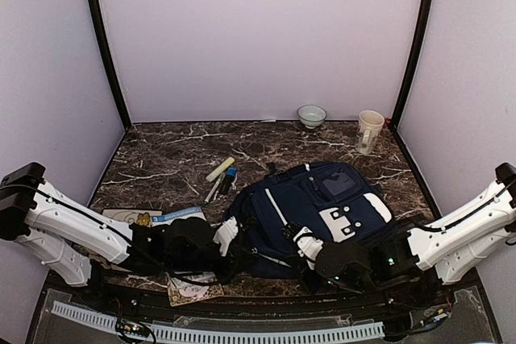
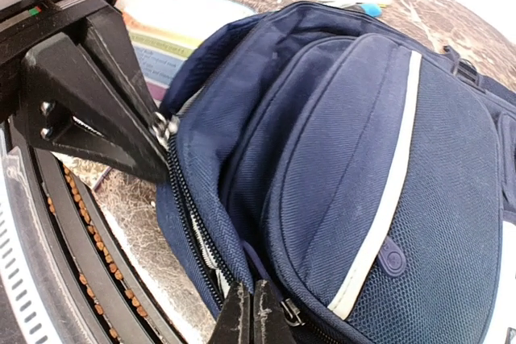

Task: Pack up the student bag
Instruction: Unzip the largest pocket of the student bag.

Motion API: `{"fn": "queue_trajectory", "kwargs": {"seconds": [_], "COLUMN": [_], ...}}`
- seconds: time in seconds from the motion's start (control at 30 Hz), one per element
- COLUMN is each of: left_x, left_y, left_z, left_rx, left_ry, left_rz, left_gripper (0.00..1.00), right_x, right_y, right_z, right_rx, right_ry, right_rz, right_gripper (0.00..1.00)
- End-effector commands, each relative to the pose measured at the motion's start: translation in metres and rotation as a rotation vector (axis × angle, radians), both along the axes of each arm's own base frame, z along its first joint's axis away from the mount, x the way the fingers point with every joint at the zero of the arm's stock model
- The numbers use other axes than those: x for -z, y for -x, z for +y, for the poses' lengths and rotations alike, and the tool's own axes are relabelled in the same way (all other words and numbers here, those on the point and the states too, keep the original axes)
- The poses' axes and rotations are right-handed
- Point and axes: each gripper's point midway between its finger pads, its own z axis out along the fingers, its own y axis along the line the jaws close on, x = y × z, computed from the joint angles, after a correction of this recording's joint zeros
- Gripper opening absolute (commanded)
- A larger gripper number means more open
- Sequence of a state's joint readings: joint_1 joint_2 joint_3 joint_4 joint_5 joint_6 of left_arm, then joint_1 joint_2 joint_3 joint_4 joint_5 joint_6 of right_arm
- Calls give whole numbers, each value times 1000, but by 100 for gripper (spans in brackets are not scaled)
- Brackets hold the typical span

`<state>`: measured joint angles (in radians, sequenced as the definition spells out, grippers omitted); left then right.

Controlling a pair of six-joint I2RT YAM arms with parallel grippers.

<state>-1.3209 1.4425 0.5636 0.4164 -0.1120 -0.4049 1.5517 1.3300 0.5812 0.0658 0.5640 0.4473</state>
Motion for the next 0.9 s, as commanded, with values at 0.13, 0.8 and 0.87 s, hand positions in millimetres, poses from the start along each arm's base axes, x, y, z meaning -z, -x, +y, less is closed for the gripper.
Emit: {"fn": "queue_trajectory", "kwargs": {"seconds": [0.13,0.8,0.87], "left_x": [-8,-16,-14], "left_y": [-23,35,34], "left_z": [29,-75,-81], "left_rx": [-104,216,209], "left_ry": [-3,108,114], "left_rz": [-67,78,84], "left_gripper": [0,0,0], "right_x": [8,-27,-30], "right_y": [-21,-3,1], "right_z": [-56,-67,-65], "right_rx": [158,140,115], "right_ry": [80,-33,-36], "right_rz": [-38,109,113], "right_gripper": [0,60,62]}}
